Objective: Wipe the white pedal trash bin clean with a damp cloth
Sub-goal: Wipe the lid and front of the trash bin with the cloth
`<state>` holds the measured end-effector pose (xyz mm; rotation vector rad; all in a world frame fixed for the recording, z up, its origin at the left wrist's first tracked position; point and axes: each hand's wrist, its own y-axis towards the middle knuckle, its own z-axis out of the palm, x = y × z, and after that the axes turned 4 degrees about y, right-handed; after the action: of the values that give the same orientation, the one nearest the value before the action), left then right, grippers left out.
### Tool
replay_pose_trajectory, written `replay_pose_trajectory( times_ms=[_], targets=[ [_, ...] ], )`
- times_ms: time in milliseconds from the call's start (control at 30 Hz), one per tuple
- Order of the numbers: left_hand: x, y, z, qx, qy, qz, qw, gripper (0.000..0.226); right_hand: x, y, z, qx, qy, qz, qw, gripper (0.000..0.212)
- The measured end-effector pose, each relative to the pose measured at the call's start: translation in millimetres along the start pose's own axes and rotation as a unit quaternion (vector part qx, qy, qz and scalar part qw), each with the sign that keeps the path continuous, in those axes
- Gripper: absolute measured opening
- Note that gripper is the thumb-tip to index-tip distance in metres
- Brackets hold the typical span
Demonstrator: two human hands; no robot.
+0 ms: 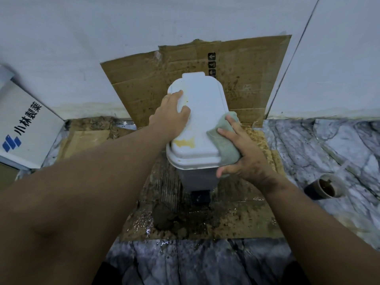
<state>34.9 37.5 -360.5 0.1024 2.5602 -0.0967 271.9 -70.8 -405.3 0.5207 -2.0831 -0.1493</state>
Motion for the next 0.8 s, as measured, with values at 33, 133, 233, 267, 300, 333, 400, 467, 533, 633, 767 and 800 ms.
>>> replay_pose_trajectory(
  times_ms=[33, 133, 233, 267, 300, 333, 400, 467, 533, 633, 767, 800],
  targets=[
    [0.2, 0.1, -0.2, 0.0, -0.001, -0.001, 1.0, 0.069, 2.2, -0.1, 4.1, -0.007, -0.013, -0.001, 1.0, 0.104],
    [1.4, 0.4, -0.5, 0.001, 0.003, -0.001, 1.0, 0.068, 14.9, -5.4, 33.9, -0.101, -0.099, -0.011, 0.99, 0.102],
    [0.8, -0.3, -0.6, -0.002, 0.001, -0.002, 1.0, 0.069, 31.4, -6.3, 66.8, -0.183, -0.225, -0.005, 0.957, 0.1],
    [0.6, -0.6, -0.3, -0.002, -0.001, -0.002, 1.0, 0.069, 37.6, -5.8, 74.3, -0.197, -0.248, 0.006, 0.948, 0.099],
    [0.4, -0.9, -0.2, -0.002, -0.003, -0.002, 1.0, 0.07, 42.5, -6.0, 78.4, -0.207, -0.257, 0.016, 0.944, 0.096],
    [0.5, -0.9, -0.2, -0.002, -0.004, -0.002, 1.0, 0.07, 44.5, -6.8, 78.9, -0.211, -0.253, 0.015, 0.944, 0.092],
    [0.9, -0.6, 0.4, -0.001, -0.005, 0.0, 1.0, 0.07, 40.3, -9.7, 68.4, -0.19, -0.208, -0.018, 0.959, 0.077],
    [1.3, -0.1, 0.8, 0.0, -0.007, 0.001, 1.0, 0.071, 26.4, -9.6, 47.2, -0.143, -0.16, -0.053, 0.975, 0.066],
    [0.6, 0.2, 0.4, 0.0, -0.011, 0.001, 1.0, 0.072, 11.8, -2.3, 26.1, -0.106, -0.109, -0.056, 0.987, 0.061],
    [-0.5, -0.9, -0.6, 0.004, -0.013, 0.001, 1.0, 0.073, 7.9, 7.2, 12.1, -0.079, -0.02, -0.023, 0.996, 0.062],
    [0.3, -0.7, -0.3, 0.004, -0.007, -0.001, 1.0, 0.072, 15.1, 4.5, 15.4, -0.082, 0.021, 0.009, 0.996, 0.072],
    [0.9, -0.3, 0.1, 0.003, -0.005, 0.001, 1.0, 0.072, 18.8, 4.5, 17.6, -0.079, 0.006, 0.019, 0.997, 0.075]
  ],
)
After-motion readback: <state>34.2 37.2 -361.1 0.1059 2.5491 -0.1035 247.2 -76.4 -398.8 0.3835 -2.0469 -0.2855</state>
